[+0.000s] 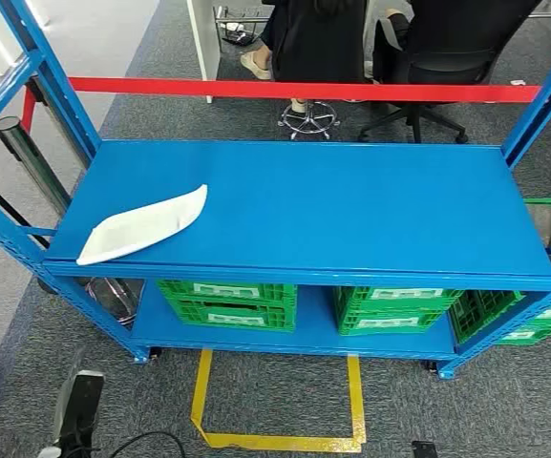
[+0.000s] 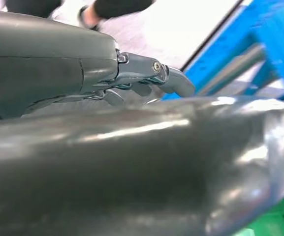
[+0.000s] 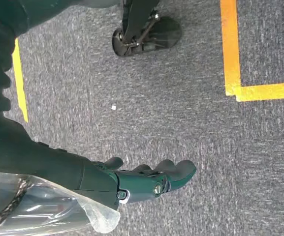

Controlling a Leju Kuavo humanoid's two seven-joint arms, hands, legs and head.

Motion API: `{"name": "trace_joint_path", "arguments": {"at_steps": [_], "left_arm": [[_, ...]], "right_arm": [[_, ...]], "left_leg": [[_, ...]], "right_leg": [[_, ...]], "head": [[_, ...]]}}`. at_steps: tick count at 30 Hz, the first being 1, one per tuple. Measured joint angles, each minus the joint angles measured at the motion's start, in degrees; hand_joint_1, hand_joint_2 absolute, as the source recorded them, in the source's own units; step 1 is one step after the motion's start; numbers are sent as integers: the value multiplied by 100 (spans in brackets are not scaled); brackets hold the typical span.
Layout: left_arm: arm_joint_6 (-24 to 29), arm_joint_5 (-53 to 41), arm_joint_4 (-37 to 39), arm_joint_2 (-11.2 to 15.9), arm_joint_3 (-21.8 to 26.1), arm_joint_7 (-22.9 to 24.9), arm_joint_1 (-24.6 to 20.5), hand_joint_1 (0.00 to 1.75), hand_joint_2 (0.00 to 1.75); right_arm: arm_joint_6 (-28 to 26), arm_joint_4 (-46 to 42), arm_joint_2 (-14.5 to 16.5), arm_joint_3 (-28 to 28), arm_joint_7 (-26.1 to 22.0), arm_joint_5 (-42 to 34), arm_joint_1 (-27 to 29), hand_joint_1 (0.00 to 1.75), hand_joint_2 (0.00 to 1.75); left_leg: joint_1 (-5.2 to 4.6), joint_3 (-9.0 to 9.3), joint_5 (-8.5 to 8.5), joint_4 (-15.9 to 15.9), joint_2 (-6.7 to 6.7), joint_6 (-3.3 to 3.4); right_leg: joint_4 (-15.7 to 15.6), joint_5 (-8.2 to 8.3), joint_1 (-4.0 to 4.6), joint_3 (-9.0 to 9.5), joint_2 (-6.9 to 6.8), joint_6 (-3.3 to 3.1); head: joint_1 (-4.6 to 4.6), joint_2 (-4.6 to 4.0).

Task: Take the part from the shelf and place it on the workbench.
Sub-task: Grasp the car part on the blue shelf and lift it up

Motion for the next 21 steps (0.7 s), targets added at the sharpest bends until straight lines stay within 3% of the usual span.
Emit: {"name": "trace_joint_path", "arguments": {"at_steps": [21], "left_arm": [[203,-3446,-1558,652,-1432,1904,-634,0,0]], "right_arm": [[-186,92,95,-268,296,629,-127,0,175]], "left_leg": [[0,1,1,3,1,0]], "right_leg": [[0,1,0,-1,7,0]], "head": [[-2,0]]}}
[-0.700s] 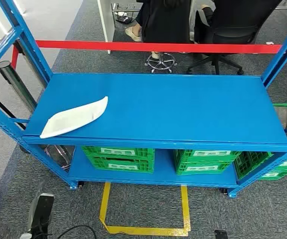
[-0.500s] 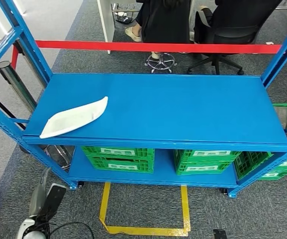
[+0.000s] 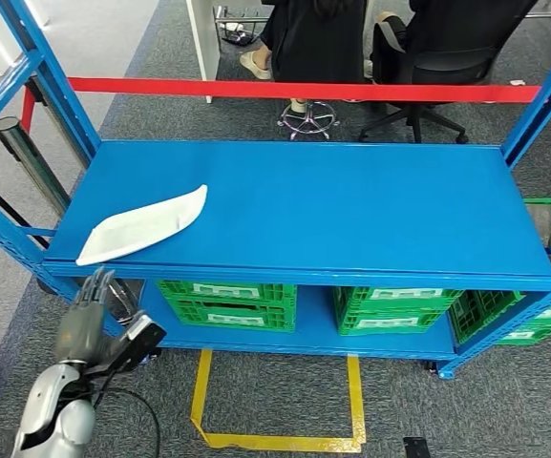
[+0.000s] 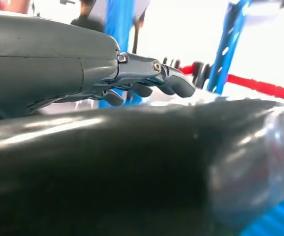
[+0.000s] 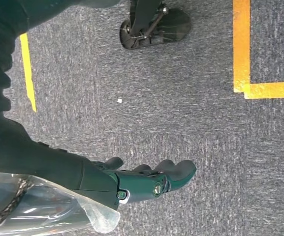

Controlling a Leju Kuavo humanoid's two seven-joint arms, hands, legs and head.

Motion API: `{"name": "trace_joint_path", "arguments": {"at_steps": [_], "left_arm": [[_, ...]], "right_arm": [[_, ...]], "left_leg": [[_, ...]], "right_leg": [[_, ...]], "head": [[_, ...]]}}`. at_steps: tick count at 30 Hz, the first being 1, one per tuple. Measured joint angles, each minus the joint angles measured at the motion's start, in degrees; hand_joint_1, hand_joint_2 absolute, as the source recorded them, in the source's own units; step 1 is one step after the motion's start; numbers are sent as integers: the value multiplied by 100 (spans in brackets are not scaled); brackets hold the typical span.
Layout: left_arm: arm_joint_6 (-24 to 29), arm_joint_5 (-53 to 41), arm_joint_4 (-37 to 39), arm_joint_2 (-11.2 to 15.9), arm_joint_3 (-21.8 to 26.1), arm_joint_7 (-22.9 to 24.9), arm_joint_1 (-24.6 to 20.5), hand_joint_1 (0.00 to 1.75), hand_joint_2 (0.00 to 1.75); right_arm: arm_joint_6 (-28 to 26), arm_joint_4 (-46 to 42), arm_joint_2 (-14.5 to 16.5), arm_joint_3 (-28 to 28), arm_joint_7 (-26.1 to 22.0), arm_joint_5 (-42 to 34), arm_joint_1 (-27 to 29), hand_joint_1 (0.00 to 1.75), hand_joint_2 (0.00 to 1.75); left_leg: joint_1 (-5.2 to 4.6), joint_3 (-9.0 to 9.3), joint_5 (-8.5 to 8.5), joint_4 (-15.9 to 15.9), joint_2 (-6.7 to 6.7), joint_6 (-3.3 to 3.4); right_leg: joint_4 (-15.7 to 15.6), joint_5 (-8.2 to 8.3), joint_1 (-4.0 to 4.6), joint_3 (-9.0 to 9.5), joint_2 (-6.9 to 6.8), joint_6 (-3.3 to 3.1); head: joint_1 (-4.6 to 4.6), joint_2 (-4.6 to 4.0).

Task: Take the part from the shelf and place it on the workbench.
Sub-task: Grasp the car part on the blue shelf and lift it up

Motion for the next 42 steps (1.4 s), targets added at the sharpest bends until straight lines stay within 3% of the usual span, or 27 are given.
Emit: {"name": "trace_joint_path", "arguments": {"at_steps": [11,17,22,28,37,42], "left_arm": [[68,-1565,-626,389,-621,1113,-335,0,0],[19,-1595,-759,523,-687,1260,-364,0,0],[-423,-1306,-747,783,-550,1509,-394,0,0],[-716,-914,-252,1045,-78,1540,-473,0,0],[-729,-843,51,1105,86,1477,-522,0,0],[-142,-841,591,1069,158,1077,-807,0,0]], "right_arm": [[-14,66,28,-132,244,338,-35,0,175],[-9,75,31,-151,277,376,-40,0,175],[43,83,36,-184,294,433,-44,0,175],[128,97,45,-213,341,596,-57,0,175],[157,98,45,-222,361,645,-72,0,175],[195,103,51,-250,387,725,-117,0,175]], "left_leg": [[0,0,0,1,0,0],[0,-1,0,1,0,0],[1,-1,0,0,0,0],[1,-1,1,0,1,-1],[1,-1,1,0,1,-1],[0,-4,1,9,1,-1]], "right_leg": [[1,0,0,1,0,0],[1,0,0,1,1,0],[1,0,1,1,1,0],[2,0,2,-1,3,0],[2,0,1,-1,3,0],[2,1,0,2,5,0]], "head": [[0,0],[0,0],[-1,0],[0,0],[0,0],[1,0]]}}
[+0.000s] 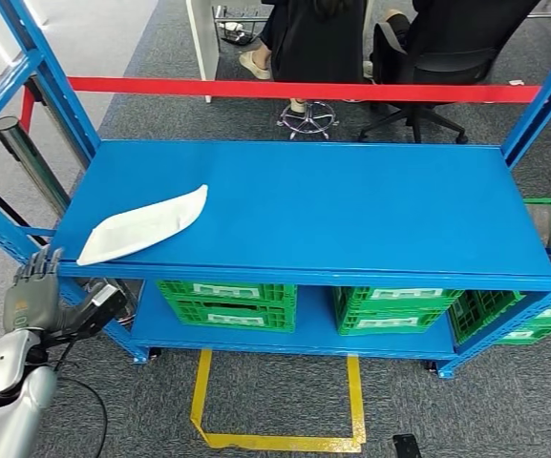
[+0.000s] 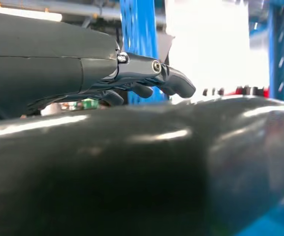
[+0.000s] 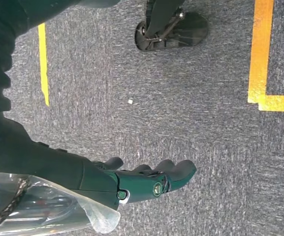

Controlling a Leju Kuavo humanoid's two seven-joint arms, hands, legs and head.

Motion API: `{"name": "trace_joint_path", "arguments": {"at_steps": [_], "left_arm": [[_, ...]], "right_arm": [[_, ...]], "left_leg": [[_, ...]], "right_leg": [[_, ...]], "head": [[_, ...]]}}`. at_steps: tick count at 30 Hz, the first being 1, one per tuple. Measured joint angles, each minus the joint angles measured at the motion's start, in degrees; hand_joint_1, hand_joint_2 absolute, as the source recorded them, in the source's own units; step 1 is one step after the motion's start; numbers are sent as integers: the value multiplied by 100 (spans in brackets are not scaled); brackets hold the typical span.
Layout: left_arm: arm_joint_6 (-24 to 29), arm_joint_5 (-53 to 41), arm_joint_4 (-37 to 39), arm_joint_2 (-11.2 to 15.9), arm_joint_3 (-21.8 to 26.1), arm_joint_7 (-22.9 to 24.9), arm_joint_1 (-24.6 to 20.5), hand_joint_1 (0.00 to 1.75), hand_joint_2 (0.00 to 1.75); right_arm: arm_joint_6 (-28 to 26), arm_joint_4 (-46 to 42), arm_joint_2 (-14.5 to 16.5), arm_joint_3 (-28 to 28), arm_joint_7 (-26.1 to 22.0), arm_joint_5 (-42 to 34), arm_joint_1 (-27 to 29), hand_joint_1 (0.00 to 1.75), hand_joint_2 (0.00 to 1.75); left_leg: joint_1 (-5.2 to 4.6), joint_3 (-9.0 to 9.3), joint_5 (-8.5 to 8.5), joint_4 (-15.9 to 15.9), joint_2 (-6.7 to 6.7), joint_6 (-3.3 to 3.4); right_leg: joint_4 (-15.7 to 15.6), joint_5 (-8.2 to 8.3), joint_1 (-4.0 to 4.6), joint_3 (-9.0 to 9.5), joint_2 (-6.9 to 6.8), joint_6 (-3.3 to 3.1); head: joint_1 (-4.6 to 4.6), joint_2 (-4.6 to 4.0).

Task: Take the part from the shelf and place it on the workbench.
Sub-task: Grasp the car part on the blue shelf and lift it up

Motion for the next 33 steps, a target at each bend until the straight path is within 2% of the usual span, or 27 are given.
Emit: {"name": "trace_joint_path", "arguments": {"at_steps": [4,8,13,18,24,33], "left_arm": [[265,20,-234,-81,-78,-137,56,0,0],[361,51,-445,-130,-137,-238,111,0,175],[391,60,-800,-176,-261,-309,186,0,175],[-88,-18,-885,-168,-353,-73,110,0,175],[-338,-58,-841,-146,-423,40,-38,0,175],[-909,-162,13,-55,-693,331,-880,0,175]], "right_arm": [[-3,5,13,-33,3,0,2,0,175],[-7,9,23,-41,22,0,3,0,175],[-10,16,33,-72,33,6,4,0,175],[4,20,42,-112,36,69,4,0,175],[33,21,43,-133,56,105,3,0,175],[186,23,43,-138,188,242,-8,0,175]], "left_leg": [[0,0,0,1,0,0],[1,0,0,0,0,0],[1,0,0,0,0,0],[1,0,0,0,0,0],[1,0,0,1,0,0],[1,-1,3,2,-1,2]], "right_leg": [[0,0,0,0,0,0],[0,0,1,-1,0,0],[0,0,1,-1,-1,0],[0,0,1,-1,-1,0],[0,0,1,-2,-1,0],[0,4,1,-1,-3,1]], "head": [[0,0],[-1,0],[0,0],[0,0],[0,0],[0,0]]}}
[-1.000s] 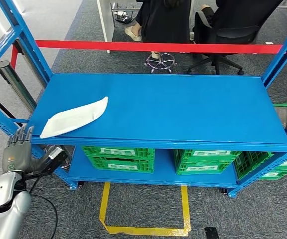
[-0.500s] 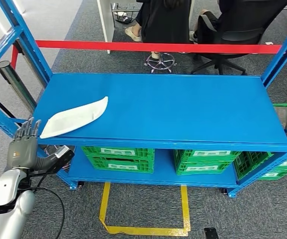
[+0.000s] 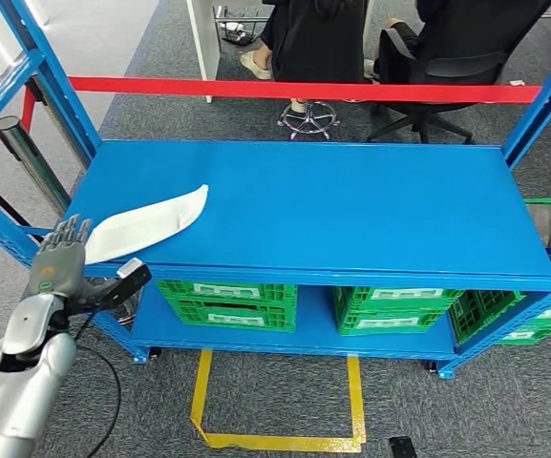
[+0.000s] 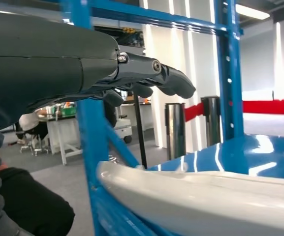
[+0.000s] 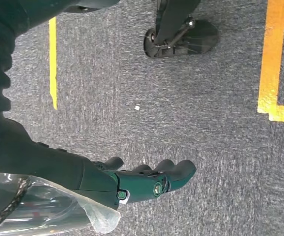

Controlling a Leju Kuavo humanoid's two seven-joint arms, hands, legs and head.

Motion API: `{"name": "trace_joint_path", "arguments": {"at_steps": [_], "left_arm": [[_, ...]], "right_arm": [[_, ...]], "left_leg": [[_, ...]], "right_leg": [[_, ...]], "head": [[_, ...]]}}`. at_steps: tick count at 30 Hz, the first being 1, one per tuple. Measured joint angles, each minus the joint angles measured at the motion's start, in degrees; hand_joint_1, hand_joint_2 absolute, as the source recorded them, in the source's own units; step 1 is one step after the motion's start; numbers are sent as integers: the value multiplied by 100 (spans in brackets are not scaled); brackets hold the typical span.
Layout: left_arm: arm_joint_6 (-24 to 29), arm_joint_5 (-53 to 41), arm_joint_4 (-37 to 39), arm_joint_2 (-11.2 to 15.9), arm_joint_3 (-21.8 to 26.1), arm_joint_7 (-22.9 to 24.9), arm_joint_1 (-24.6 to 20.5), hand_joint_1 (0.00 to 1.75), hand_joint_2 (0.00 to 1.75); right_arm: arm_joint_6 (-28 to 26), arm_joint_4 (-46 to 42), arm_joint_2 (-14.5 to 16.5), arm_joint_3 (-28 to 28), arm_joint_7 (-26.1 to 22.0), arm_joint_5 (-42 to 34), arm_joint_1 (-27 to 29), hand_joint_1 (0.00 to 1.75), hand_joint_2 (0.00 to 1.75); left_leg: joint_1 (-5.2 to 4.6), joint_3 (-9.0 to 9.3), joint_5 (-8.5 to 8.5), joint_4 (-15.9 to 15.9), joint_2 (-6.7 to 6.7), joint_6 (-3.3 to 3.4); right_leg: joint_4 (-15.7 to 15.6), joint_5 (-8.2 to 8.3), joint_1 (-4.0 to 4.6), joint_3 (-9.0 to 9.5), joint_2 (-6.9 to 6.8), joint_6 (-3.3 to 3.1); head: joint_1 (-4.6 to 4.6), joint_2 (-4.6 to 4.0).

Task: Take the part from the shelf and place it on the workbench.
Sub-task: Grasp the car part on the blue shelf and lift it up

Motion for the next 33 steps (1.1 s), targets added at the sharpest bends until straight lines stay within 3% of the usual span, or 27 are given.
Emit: {"name": "trace_joint_path", "arguments": {"at_steps": [20,21,22,25,26,33], "left_arm": [[-160,-139,2158,-91,-590,94,-1593,0,175],[-142,-140,2302,-114,-608,94,-1652,7,175],[-116,-140,2442,-137,-625,94,-1704,34,175],[-33,-127,2790,-183,-656,93,-1833,159,175],[-9,-112,2888,-193,-659,86,-1872,175,175],[91,-66,3348,-237,-664,-27,-1977,175,175]], "right_arm": [[119,0,0,1,190,308,-109,0,175],[122,0,1,0,193,324,-114,0,175],[126,0,2,0,196,336,-118,0,175],[131,0,9,1,204,360,-134,0,175],[131,0,13,1,205,367,-138,0,175],[132,0,20,1,221,379,-171,0,175]], "left_leg": [[0,-3,1,5,1,1],[0,-3,1,5,1,0],[0,-3,1,6,2,0],[0,-3,1,6,2,0],[0,-3,1,6,1,0],[0,0,13,4,-9,8]], "right_leg": [[0,4,0,0,4,1],[0,4,0,0,5,1],[0,4,0,0,6,1],[0,3,0,0,6,2],[0,3,-1,1,4,2],[0,4,0,10,-24,2]], "head": [[0,0],[0,0],[0,0],[-1,0],[-1,0],[-1,0]]}}
